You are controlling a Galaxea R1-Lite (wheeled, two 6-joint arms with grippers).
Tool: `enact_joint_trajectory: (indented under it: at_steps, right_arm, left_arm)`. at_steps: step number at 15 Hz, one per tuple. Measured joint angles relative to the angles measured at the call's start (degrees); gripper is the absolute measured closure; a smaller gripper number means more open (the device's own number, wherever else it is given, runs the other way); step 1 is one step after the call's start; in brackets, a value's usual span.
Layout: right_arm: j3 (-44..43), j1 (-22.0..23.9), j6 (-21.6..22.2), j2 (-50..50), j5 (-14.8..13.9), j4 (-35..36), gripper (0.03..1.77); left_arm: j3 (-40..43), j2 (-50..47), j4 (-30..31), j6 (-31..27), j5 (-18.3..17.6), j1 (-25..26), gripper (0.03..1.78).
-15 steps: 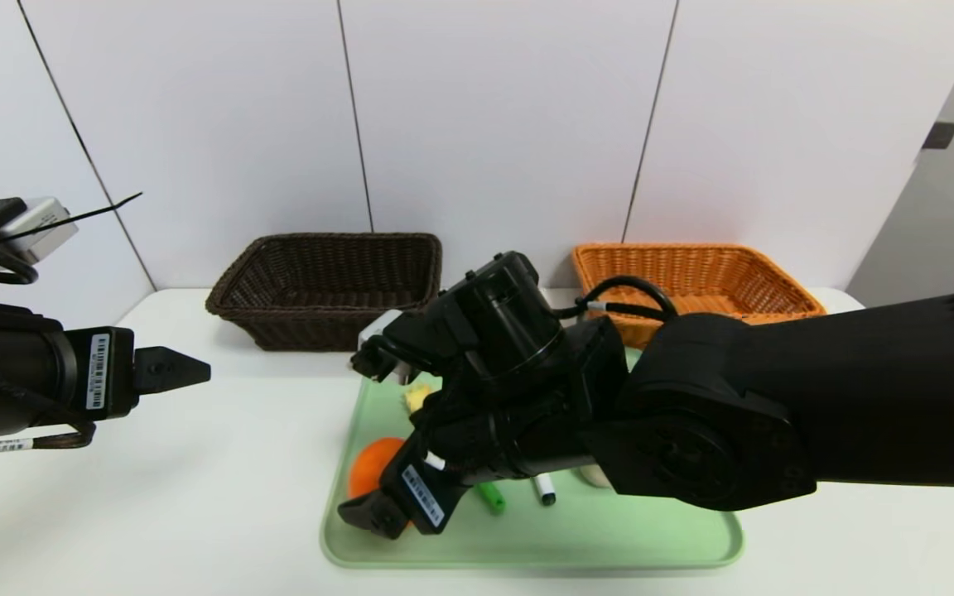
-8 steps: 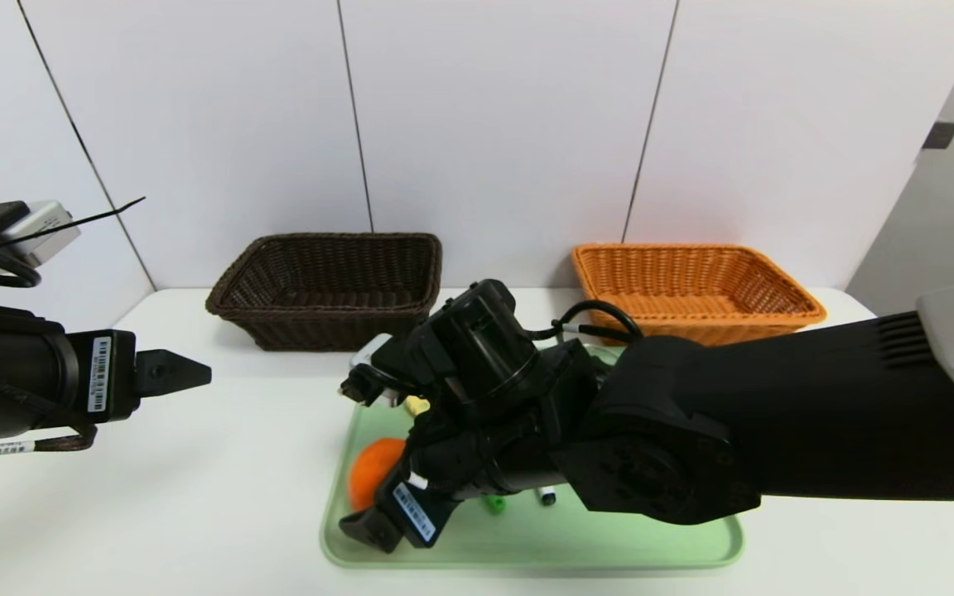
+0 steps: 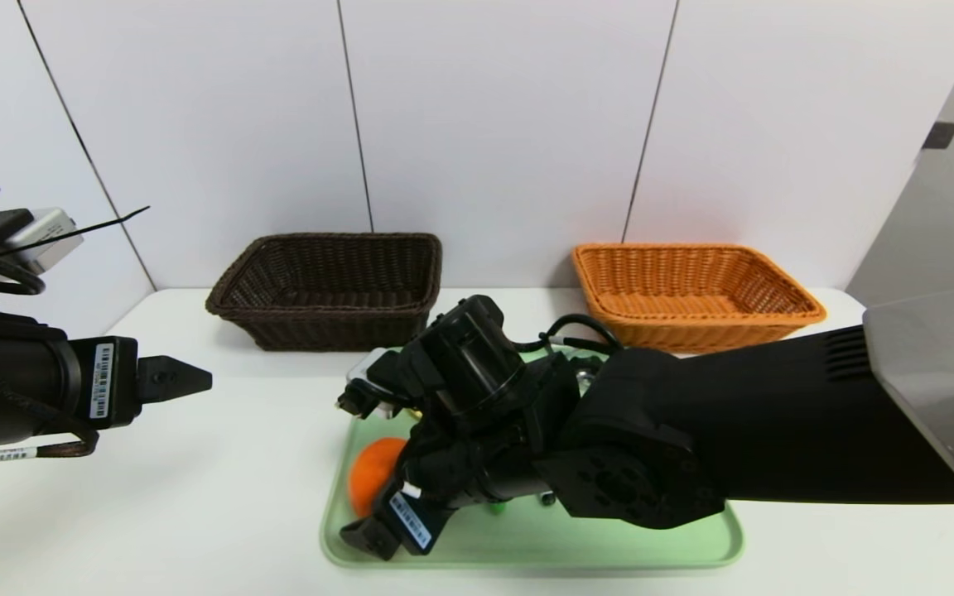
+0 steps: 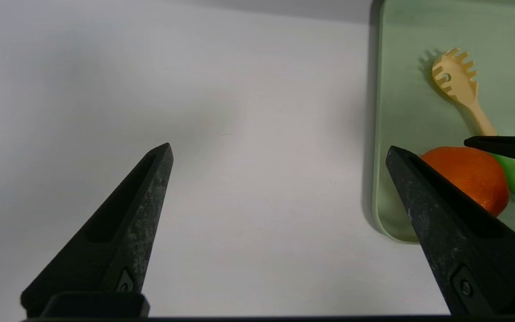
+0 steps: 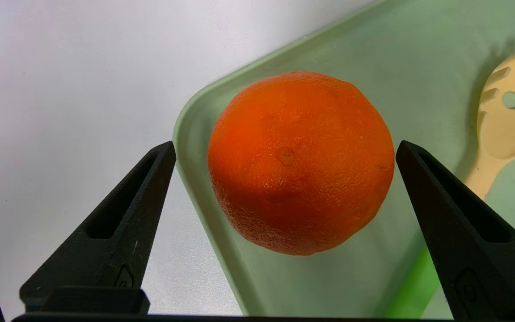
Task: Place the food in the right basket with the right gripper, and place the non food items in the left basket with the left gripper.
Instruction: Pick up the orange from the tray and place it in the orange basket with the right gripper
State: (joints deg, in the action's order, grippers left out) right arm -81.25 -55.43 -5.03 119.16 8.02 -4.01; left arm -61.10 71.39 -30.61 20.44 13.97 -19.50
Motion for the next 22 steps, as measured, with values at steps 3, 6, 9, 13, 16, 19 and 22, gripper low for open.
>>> enact_joint_trajectory:
  at_steps: [3, 6, 9, 13, 16, 19, 22]
  right_arm:
    - [-0.04, 0.02, 0.02, 0.38, -0.01, 0.00, 0.18]
    - [-0.04, 0.06, -0.02, 0.44, -0.01, 0.00, 0.60]
    - [0.09, 0.09, -0.09, 0.46, 0.00, 0.05, 0.67]
    - [0.16, 0.17, -0.04, 0.02, 0.00, -0.10, 0.68]
    - [0.16, 0.34, -0.02, -0.84, -0.01, -0.06, 0.68]
    - [-0.39, 1.11, 0.05, -2.84, -0.01, 0.05, 0.68]
    - [-2.07, 3.62, 0.35, -6.23, -0.23, -0.20, 0.68]
  left_arm:
    - [0.02, -0.02, 0.00, 0.00, 0.00, 0.00, 0.12]
    - [0.02, -0.02, 0.10, -0.09, 0.00, 0.00, 0.12]
    - [0.00, -0.02, 0.10, -0.13, 0.00, 0.00, 0.12]
    - [0.00, -0.15, 0.10, -0.11, 0.00, 0.00, 0.12]
    - [0.00, -0.24, 0.05, -0.09, 0.00, 0.00, 0.12]
    - [0.02, -0.46, -0.01, -0.09, -0.02, 0.00, 0.12]
    - [0.02, -0.69, -0.04, -0.11, 0.00, 0.00, 0.12]
